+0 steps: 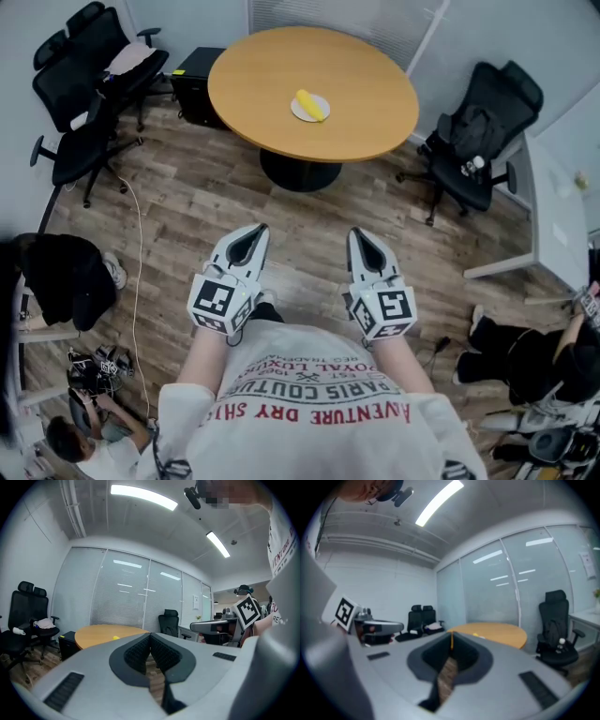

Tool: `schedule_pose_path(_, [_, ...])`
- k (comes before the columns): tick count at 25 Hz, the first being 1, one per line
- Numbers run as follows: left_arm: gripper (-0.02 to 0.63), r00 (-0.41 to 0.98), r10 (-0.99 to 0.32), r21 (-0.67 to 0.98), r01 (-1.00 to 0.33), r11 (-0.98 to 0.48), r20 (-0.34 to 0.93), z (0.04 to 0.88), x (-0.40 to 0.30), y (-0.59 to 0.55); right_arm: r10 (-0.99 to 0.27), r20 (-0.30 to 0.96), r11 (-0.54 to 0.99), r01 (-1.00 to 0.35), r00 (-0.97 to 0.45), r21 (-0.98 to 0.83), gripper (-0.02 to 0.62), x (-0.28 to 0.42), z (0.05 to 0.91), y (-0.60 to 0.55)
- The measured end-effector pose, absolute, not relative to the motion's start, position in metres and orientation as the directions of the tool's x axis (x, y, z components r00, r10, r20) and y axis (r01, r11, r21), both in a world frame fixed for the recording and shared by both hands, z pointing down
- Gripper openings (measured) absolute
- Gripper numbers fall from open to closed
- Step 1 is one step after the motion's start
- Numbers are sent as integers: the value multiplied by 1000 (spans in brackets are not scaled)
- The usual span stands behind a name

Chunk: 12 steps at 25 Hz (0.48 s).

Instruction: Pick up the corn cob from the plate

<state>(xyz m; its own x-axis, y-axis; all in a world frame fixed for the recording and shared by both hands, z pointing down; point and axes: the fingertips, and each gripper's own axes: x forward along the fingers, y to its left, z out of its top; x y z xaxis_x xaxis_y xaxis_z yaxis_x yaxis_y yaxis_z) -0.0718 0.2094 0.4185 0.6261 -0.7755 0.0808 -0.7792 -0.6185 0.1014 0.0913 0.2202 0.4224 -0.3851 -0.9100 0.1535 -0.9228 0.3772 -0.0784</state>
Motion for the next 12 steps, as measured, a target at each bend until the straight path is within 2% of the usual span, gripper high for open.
schedule_pose_path(12, [35,623,-775,118,-782,-612,104,423,-145,68,-923,191,320,-942,-333,-99,29,45,432,83])
